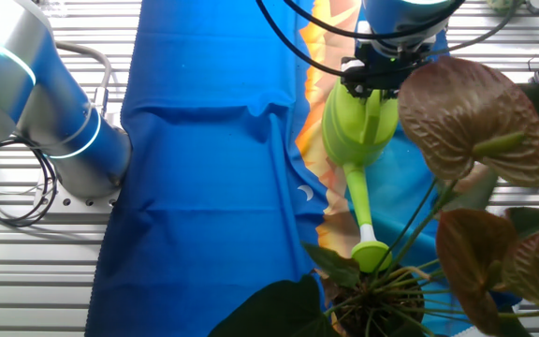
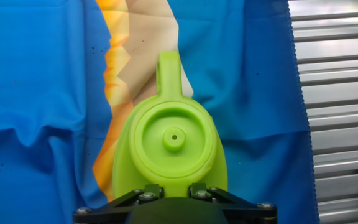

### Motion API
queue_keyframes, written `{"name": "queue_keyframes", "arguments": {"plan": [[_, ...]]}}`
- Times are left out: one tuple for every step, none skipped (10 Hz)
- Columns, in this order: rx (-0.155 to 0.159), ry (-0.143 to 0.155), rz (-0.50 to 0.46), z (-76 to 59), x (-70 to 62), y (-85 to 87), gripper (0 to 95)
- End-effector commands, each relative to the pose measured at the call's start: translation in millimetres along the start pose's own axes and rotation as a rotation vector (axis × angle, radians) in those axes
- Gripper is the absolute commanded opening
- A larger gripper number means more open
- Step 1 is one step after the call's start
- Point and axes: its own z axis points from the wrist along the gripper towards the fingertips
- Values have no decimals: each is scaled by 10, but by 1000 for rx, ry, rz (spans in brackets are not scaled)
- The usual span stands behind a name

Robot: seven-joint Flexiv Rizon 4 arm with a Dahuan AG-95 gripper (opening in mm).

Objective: Water the plant

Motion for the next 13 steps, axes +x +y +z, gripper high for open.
{"name": "queue_keyframes", "arguments": {"plan": [[2,-9,0,-6,-3,2,0],[3,-12,0,-6,-4,1,0],[3,-15,0,-7,-5,0,0],[5,-19,1,-9,-8,-2,0],[6,-23,3,-10,-11,-5,0],[8,-24,2,-13,-15,-9,0],[9,-28,2,-16,-21,-14,0],[9,-32,5,-17,-23,-16,0],[9,-34,4,-18,-26,-18,0],[9,-36,3,-20,-28,-20,0],[9,-41,2,-21,-30,-22,0],[10,-44,4,-21,-31,-23,0],[10,-47,4,-22,-32,-24,0]]}}
